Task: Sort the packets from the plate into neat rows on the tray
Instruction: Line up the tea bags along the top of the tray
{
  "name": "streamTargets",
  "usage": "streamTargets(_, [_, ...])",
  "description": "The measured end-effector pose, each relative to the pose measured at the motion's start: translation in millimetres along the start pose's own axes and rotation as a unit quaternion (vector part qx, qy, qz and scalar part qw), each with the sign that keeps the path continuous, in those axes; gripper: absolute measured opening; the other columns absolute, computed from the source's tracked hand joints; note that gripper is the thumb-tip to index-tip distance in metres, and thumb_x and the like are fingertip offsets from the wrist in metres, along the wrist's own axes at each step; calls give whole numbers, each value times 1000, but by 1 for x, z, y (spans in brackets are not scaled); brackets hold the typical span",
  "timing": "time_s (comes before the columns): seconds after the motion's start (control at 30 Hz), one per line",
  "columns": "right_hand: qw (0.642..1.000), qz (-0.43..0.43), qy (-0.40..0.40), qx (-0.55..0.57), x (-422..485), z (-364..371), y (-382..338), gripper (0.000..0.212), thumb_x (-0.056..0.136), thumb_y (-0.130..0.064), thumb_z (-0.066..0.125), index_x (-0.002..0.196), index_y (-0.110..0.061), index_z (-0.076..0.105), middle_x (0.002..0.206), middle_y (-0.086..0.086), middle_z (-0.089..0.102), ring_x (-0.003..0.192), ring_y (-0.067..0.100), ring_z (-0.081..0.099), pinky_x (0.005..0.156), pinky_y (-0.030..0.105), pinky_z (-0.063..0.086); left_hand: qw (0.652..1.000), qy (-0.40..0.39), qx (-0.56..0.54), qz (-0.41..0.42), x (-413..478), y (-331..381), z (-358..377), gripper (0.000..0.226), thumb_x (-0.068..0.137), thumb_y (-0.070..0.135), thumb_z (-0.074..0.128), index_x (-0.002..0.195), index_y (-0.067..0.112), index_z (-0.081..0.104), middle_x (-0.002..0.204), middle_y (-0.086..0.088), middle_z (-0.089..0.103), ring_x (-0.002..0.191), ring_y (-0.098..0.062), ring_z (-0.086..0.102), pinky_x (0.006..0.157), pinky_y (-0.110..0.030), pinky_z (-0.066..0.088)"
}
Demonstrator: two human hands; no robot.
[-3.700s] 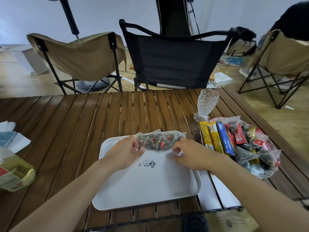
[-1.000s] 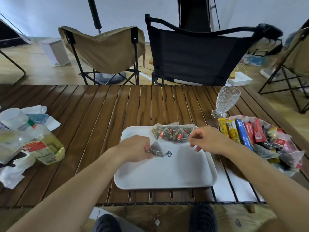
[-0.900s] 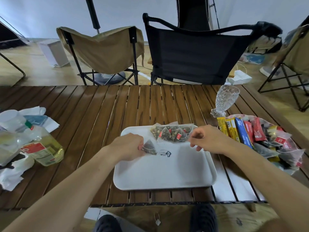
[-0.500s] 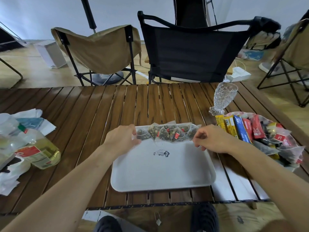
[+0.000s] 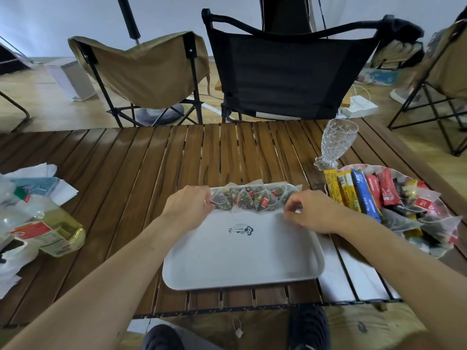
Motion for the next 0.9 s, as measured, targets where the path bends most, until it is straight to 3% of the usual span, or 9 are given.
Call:
streamTargets(0.23, [1000, -7, 2, -10, -1, 2, -4, 26, 99, -34, 66, 122, -22, 71, 124, -4, 67, 114, 13, 61, 97, 28, 50, 1000, -3, 5, 9, 5, 10, 3, 18, 99, 42, 65, 94, 26, 59, 90, 4, 67, 83, -23, 64, 60, -32, 41])
streamTargets(0.43, [1000, -5, -1, -10, -2, 1, -3, 26, 99, -31, 66, 122, -21, 70, 127, -3, 67, 116, 14, 61, 100, 29, 51, 1000, -19, -6, 8, 4, 7, 3, 29, 97, 50, 67, 108, 25, 61, 95, 3, 69, 86, -23, 67, 67, -36, 52])
streamTargets(0.57, [1000, -2, 7, -10, -5, -5, -2, 22, 98, -31, 66, 117, -21, 73, 120, -4, 70, 109, 12, 63, 94, 27, 51, 999, -33, -18, 3, -3, -3, 1, 33, 96, 51, 69, 118, 27, 61, 95, 5, 70, 88, -20, 68, 75, -39, 60])
streamTargets(0.73, [1000, 10, 13, 6, -8, -10, 1, 18, 97, -33, 67, 109, -22, 75, 106, -5, 71, 88, 5, 64, 71, 18, 47, 1000, -6, -27, 7, -8, 0, -12, 32, 98, 45, 68, 124, 31, 57, 101, 10, 71, 90, -16, 68, 79, -42, 61])
streamTargets(0.9, [998, 26, 47, 35, -13, -24, 2, 12, 97, -33, 67, 96, -24, 76, 91, -6, 72, 84, 10, 68, 77, 27, 55, 997, 51, -51, 25, -8, 14, -31, 21, 101, 40, 66, 118, 31, 58, 97, 15, 68, 84, -9, 66, 72, -35, 60])
Point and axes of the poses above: each hand's wrist, its own x-axis towards the middle knuckle, its own z-axis out of the palm, y = z × x, the point moved 5 cm from there along x, towards the middle knuckle
